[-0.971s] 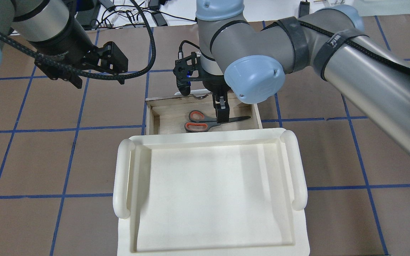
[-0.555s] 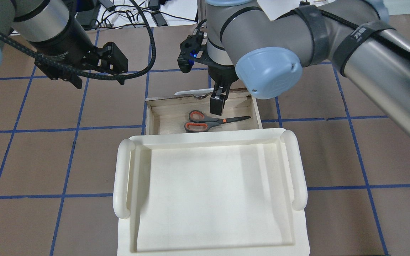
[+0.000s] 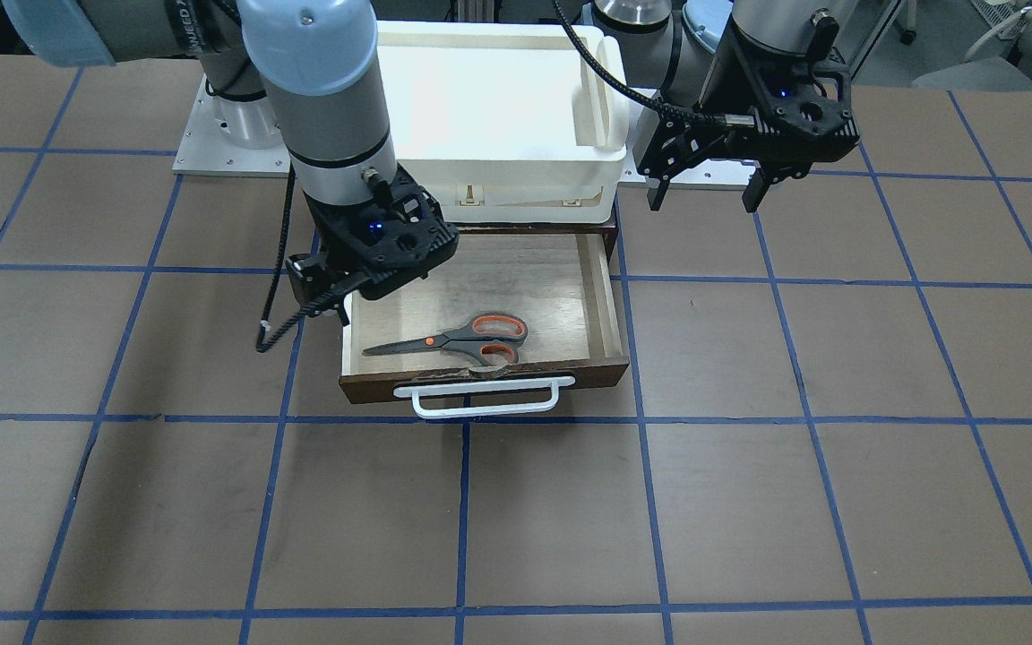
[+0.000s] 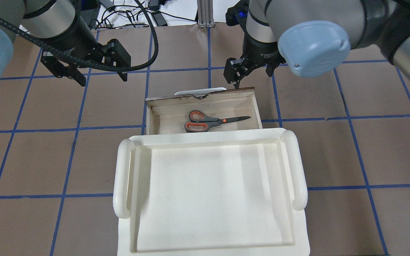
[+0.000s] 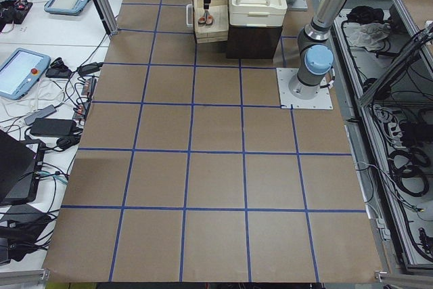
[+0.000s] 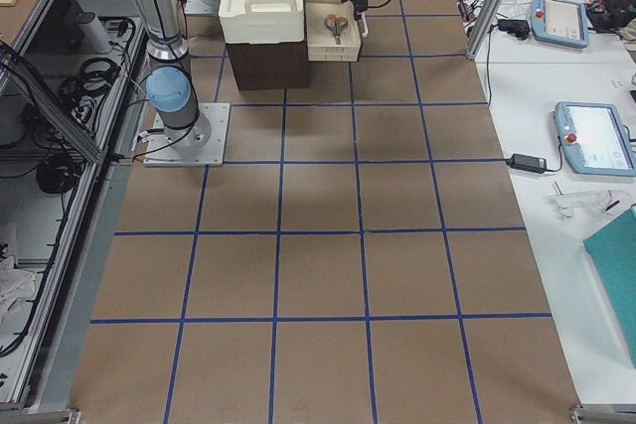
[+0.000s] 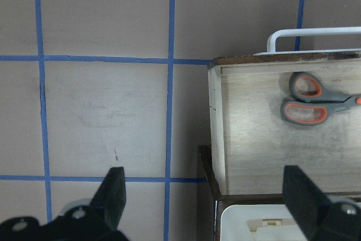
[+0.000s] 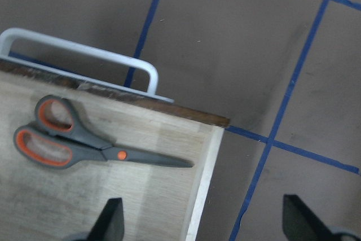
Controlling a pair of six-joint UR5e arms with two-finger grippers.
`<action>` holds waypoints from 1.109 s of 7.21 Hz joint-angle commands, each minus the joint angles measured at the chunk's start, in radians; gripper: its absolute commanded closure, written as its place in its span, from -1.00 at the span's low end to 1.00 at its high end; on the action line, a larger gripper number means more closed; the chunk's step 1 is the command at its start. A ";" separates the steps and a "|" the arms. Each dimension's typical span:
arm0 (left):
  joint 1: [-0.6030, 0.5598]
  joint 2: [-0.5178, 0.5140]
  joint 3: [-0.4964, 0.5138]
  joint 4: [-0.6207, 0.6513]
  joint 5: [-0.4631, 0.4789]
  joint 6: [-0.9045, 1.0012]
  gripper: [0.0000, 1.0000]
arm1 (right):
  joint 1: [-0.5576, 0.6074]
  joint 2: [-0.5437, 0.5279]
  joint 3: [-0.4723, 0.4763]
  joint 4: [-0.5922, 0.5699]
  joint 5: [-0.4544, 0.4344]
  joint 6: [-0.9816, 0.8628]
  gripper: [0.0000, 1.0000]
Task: Put scissors in drawer and close it
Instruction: 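Raise the right gripper out of the drawer while the left arm moves toward the drawer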
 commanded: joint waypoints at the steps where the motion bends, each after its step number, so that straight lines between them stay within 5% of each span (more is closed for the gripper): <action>1: -0.027 -0.071 0.006 0.111 -0.001 -0.102 -1.00 | -0.128 -0.083 0.004 0.063 0.010 0.072 -1.00; 8: -0.227 -0.344 0.124 0.357 0.054 -0.329 -1.00 | -0.171 -0.108 0.008 0.088 0.002 0.072 -1.00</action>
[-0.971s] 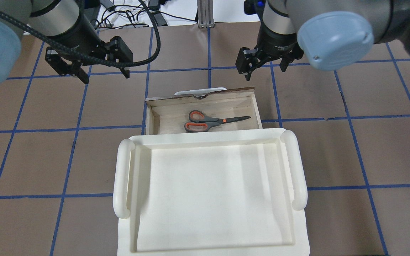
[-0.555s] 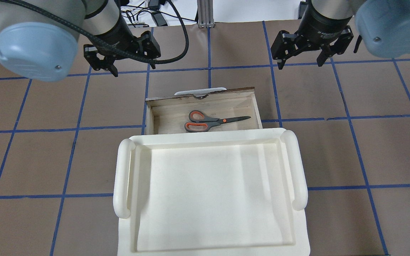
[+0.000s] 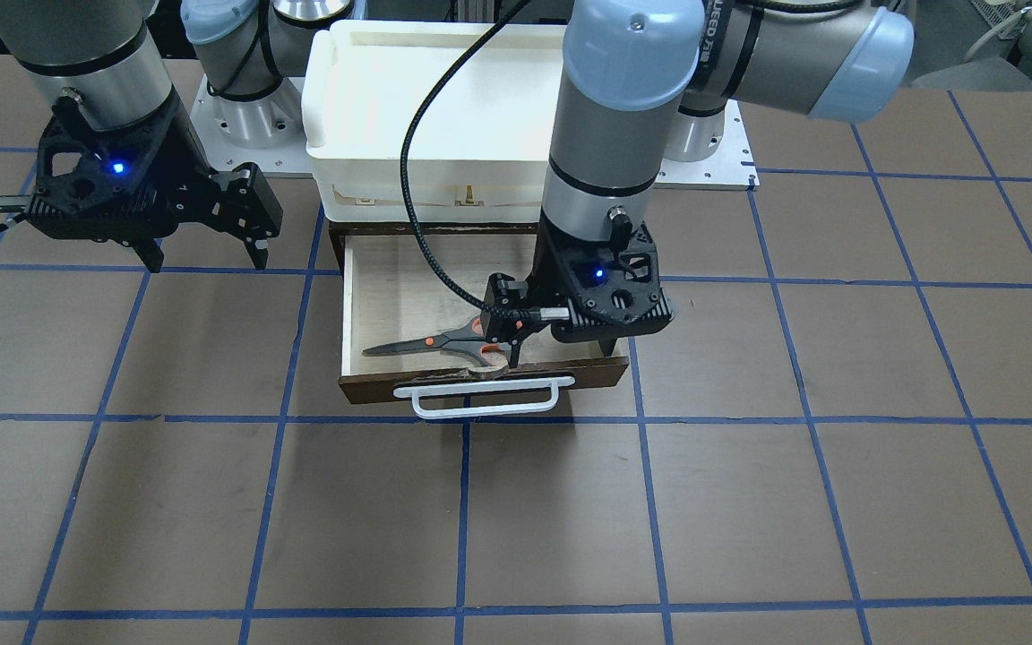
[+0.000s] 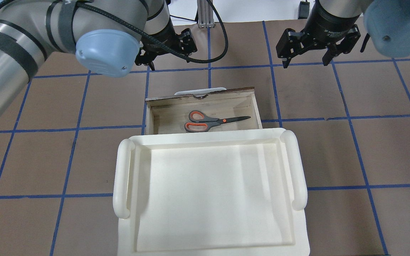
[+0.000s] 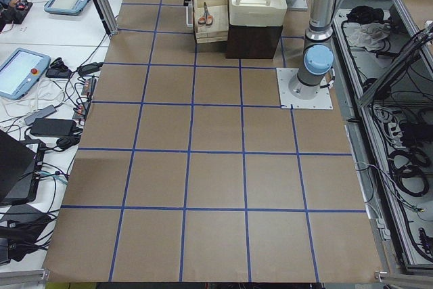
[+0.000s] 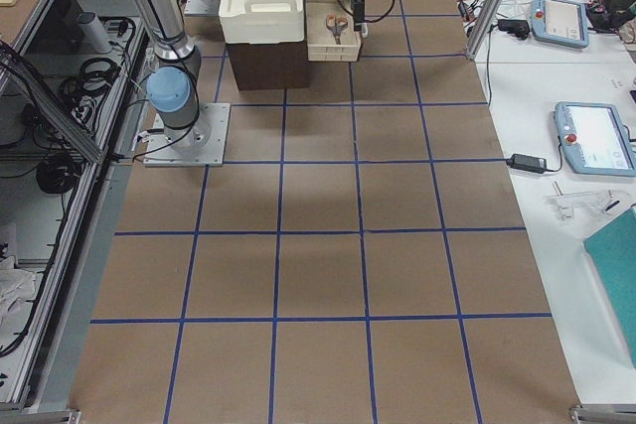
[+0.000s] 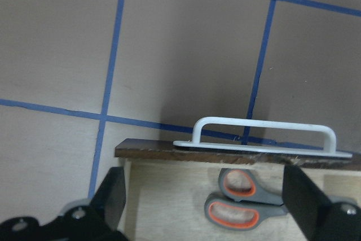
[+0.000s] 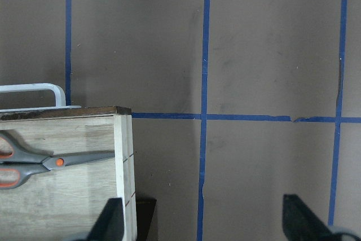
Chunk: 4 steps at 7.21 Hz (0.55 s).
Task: Put scissors in drawer and close it
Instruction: 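Bring the left gripper down to the drawer's front edge farthest from the robot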
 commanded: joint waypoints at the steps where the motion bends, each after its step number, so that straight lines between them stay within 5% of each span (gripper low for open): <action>1: -0.010 -0.078 0.047 0.034 0.006 -0.006 -1.00 | -0.003 -0.006 0.000 0.025 -0.004 0.001 -1.00; 4: -0.011 -0.161 0.071 0.030 -0.006 0.001 -1.00 | -0.003 -0.006 0.000 0.024 -0.007 0.000 -1.00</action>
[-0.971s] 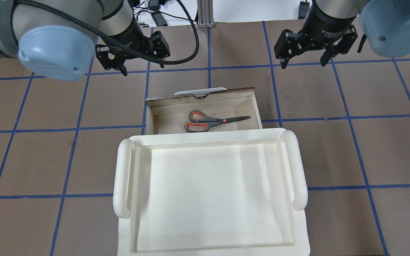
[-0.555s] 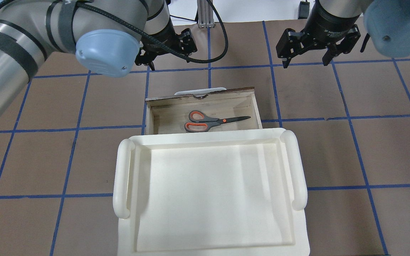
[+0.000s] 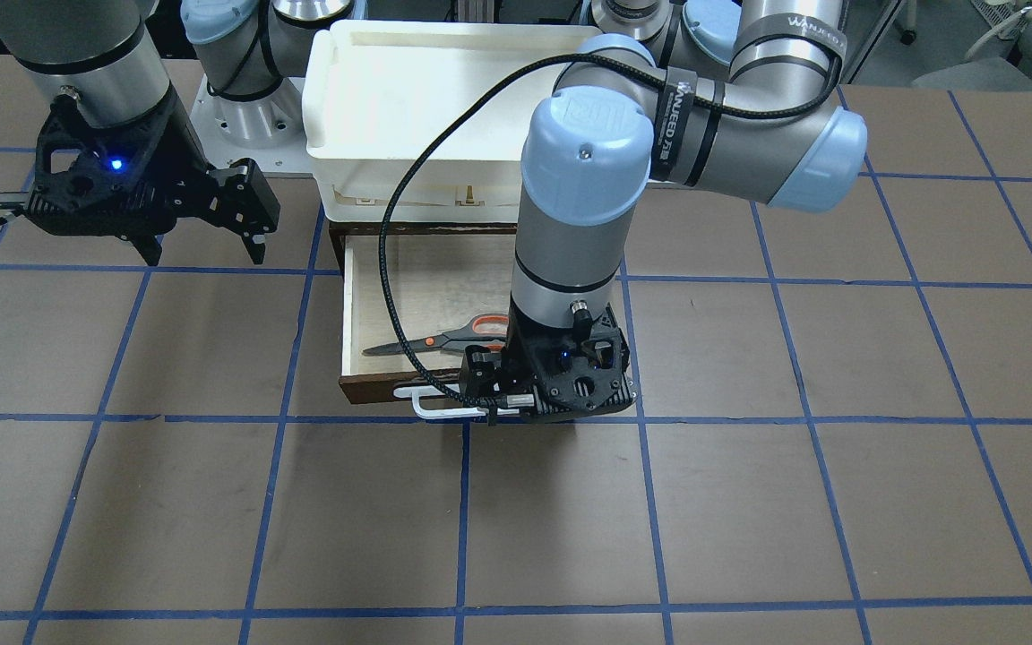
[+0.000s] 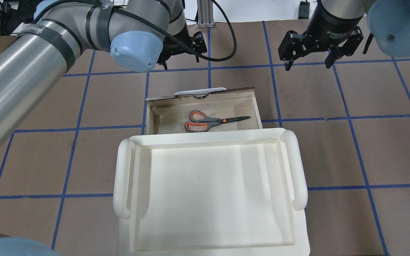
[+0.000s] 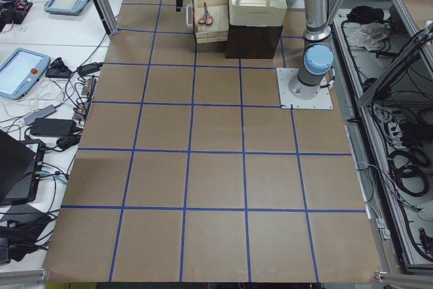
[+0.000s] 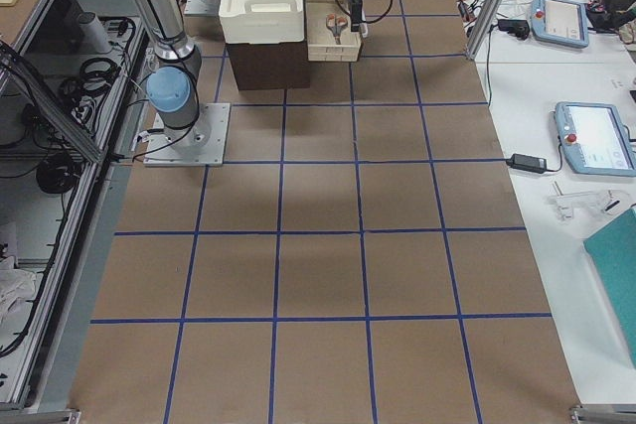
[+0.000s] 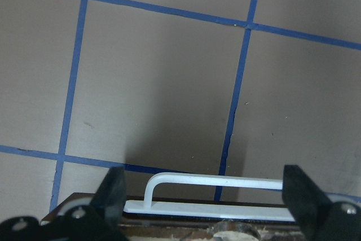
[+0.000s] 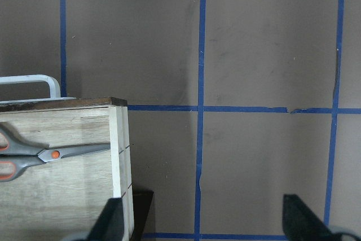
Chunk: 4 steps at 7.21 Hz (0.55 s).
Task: Put scissors in drawer and close it
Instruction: 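Bring the left gripper down to the drawer's front edge farthest from the robot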
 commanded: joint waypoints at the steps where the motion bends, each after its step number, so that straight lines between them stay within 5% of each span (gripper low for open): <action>1: 0.000 -0.047 0.012 -0.012 -0.011 0.006 -1.00 | 0.000 0.000 0.000 0.000 -0.002 -0.001 -1.00; 4: 0.001 -0.111 0.049 -0.003 -0.005 0.095 -1.00 | 0.000 0.000 0.000 -0.010 -0.002 0.000 -1.00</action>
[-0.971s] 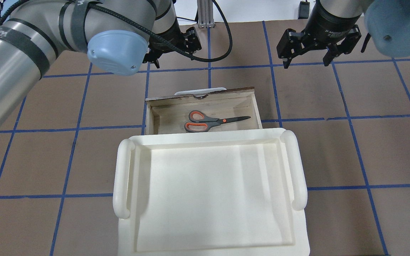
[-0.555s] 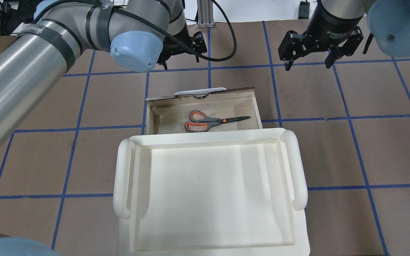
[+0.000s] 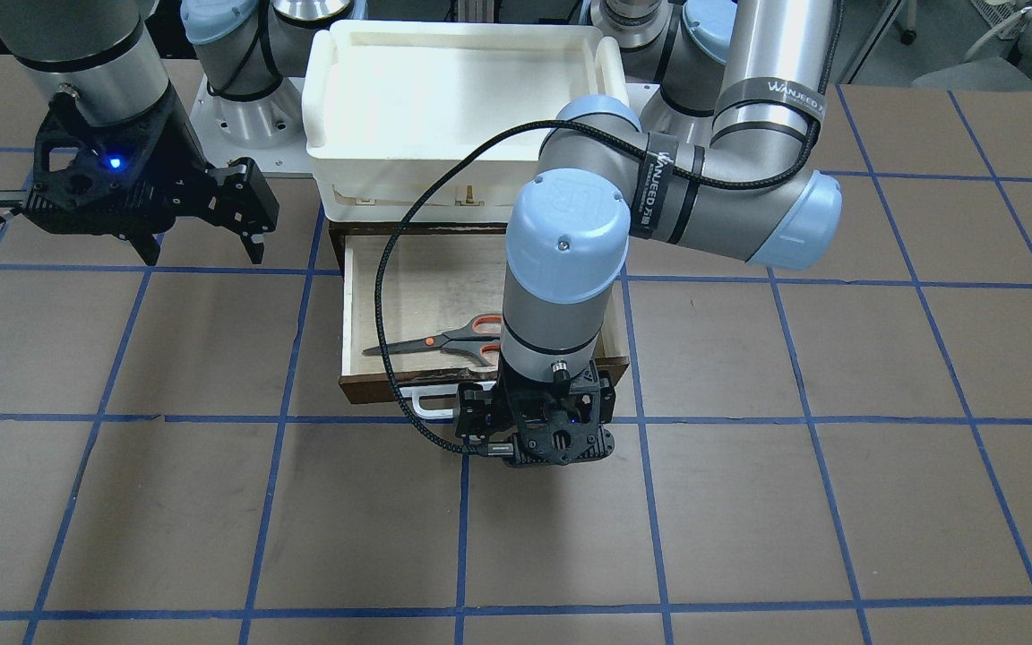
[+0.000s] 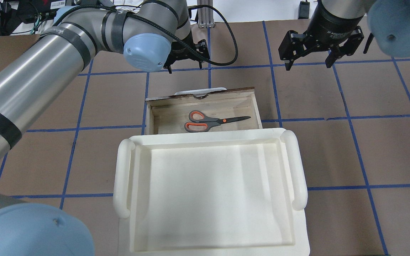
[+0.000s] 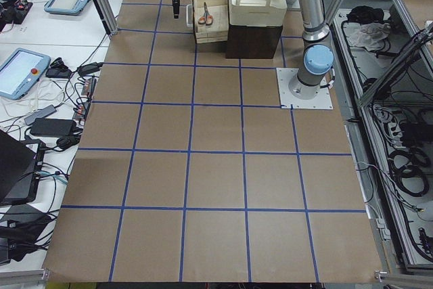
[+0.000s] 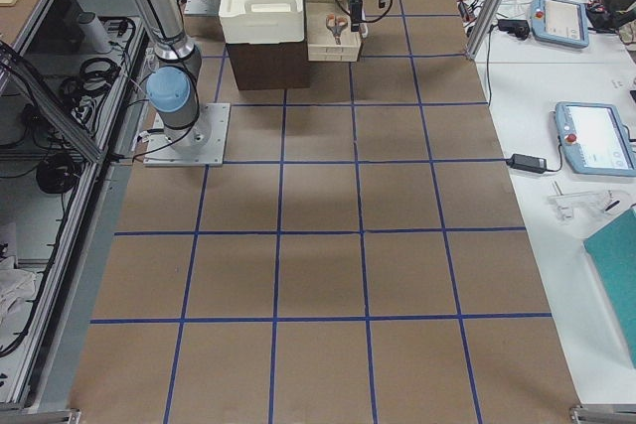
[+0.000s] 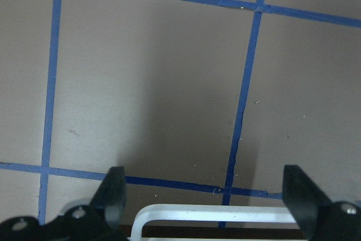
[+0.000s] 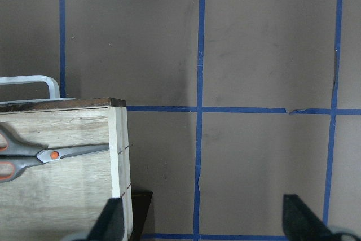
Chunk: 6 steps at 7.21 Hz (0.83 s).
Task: Put scissors in drawer and close it
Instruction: 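Bring the left gripper down to the drawer's front edge farthest from the robot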
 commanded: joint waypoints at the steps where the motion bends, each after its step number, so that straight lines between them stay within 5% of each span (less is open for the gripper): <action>1: 0.001 -0.047 0.012 -0.012 -0.016 0.022 -1.00 | 0.000 0.001 0.002 -0.005 0.000 -0.011 -1.00; 6: 0.004 -0.112 0.014 -0.059 -0.091 0.032 -1.00 | 0.000 0.001 0.002 -0.001 0.000 0.000 -1.00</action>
